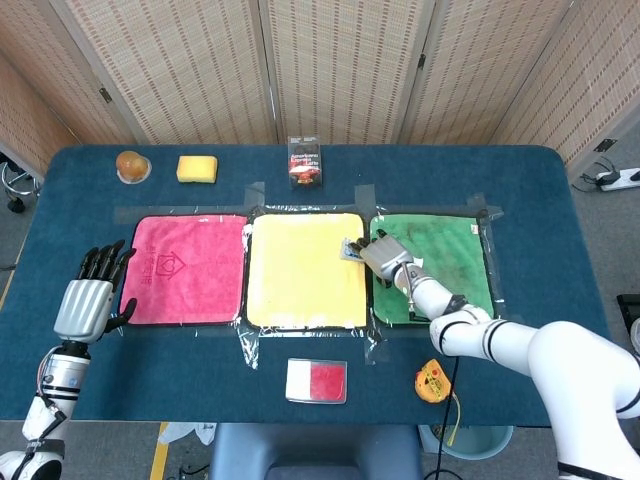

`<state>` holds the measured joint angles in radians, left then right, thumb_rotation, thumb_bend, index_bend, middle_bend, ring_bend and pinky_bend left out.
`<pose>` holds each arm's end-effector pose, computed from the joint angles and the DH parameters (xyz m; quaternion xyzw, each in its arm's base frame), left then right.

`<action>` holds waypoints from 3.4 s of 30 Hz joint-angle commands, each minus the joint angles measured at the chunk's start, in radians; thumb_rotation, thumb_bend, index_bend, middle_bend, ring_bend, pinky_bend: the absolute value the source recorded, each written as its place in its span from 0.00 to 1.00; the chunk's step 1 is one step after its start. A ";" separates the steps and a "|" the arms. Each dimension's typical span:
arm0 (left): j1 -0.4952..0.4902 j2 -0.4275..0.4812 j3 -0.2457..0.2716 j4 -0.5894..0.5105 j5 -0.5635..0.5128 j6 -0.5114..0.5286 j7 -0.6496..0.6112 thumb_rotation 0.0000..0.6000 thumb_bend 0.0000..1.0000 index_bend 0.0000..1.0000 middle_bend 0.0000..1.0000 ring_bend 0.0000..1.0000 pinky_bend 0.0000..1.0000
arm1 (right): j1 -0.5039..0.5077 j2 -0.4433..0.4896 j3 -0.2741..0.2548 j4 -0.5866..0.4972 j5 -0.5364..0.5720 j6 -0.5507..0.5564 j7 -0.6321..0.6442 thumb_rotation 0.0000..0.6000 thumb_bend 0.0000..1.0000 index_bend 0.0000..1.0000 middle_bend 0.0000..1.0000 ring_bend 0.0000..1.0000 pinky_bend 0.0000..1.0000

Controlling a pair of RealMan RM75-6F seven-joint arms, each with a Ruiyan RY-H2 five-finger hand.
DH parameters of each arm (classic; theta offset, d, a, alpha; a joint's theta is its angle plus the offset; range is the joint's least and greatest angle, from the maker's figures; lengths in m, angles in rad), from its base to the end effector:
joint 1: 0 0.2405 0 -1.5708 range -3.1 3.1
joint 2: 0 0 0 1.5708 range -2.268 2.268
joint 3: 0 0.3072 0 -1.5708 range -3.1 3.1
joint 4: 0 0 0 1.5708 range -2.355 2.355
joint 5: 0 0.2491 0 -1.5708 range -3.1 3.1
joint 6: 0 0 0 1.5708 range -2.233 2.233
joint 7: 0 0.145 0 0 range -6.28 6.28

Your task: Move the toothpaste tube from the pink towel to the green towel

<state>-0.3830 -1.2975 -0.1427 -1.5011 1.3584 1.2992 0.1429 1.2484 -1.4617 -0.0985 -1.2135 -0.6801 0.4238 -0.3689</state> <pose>-0.3187 0.3178 0.0836 -0.6388 -0.3441 -0.4052 0.5562 -0.1607 -0.4929 -0.0478 0.8563 -0.3358 0.1196 0.3737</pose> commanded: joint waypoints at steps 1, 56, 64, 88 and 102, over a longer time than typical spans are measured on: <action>-0.002 -0.001 -0.001 -0.004 0.002 0.000 0.004 1.00 0.43 0.10 0.05 0.02 0.01 | -0.030 0.062 -0.021 -0.082 -0.059 0.023 0.012 1.00 0.49 0.04 0.11 0.17 0.00; 0.028 0.018 0.003 -0.022 0.004 0.024 -0.005 1.00 0.43 0.10 0.05 0.02 0.01 | -0.078 0.046 -0.022 -0.084 -0.280 0.127 -0.136 1.00 0.49 0.26 0.23 0.13 0.00; 0.025 0.014 0.002 -0.024 0.008 0.024 0.000 1.00 0.43 0.10 0.05 0.02 0.01 | -0.134 0.124 -0.041 -0.149 -0.334 0.163 -0.105 1.00 0.49 0.26 0.24 0.13 0.00; 0.021 0.055 -0.013 -0.096 0.017 0.039 0.028 1.00 0.43 0.10 0.05 0.02 0.01 | -0.541 0.516 -0.026 -0.572 -0.534 0.673 0.092 1.00 0.49 0.21 0.21 0.17 0.03; 0.074 0.111 0.015 -0.178 0.009 0.079 0.055 1.00 0.43 0.12 0.05 0.02 0.01 | -0.930 0.515 -0.048 -0.583 -0.630 1.082 0.247 1.00 0.49 0.09 0.13 0.17 0.08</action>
<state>-0.3120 -1.1887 -0.1302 -1.6768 1.3679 1.3757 0.1949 0.3652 -0.9358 -0.1416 -1.8086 -1.2874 1.4649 -0.1590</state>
